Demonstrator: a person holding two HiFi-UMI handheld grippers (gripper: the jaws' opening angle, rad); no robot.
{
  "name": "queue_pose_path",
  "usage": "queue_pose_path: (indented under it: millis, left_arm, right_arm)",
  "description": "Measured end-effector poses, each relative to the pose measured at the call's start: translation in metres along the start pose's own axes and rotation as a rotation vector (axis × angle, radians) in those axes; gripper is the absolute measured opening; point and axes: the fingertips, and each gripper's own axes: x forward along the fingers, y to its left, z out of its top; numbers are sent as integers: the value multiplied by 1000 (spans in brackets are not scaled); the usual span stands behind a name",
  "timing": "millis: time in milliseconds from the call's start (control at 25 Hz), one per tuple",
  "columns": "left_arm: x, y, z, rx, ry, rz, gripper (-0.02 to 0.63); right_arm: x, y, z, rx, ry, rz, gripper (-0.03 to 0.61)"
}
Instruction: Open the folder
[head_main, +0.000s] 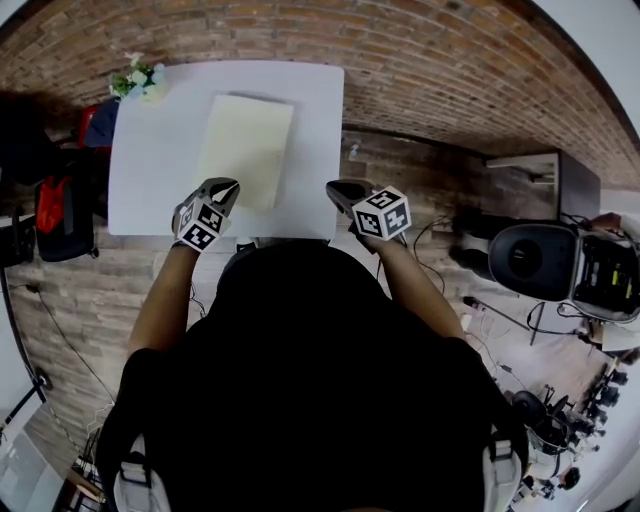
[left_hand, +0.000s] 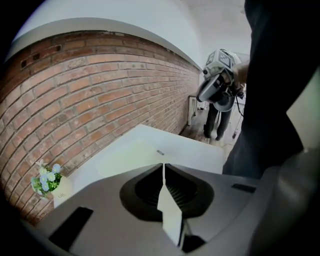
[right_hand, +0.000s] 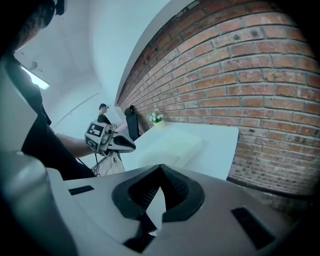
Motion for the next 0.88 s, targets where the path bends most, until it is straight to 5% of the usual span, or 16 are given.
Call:
queue_pose_path:
  millis: [520,880]
  left_arm:
    - [38,-36,-22,211,75,-123,67]
    - [62,-66,-31,295,92,-233,178]
  right_arm:
    - [12,7,-26,40,35,-2,23]
    - [13,5,-43,67,60,0,23]
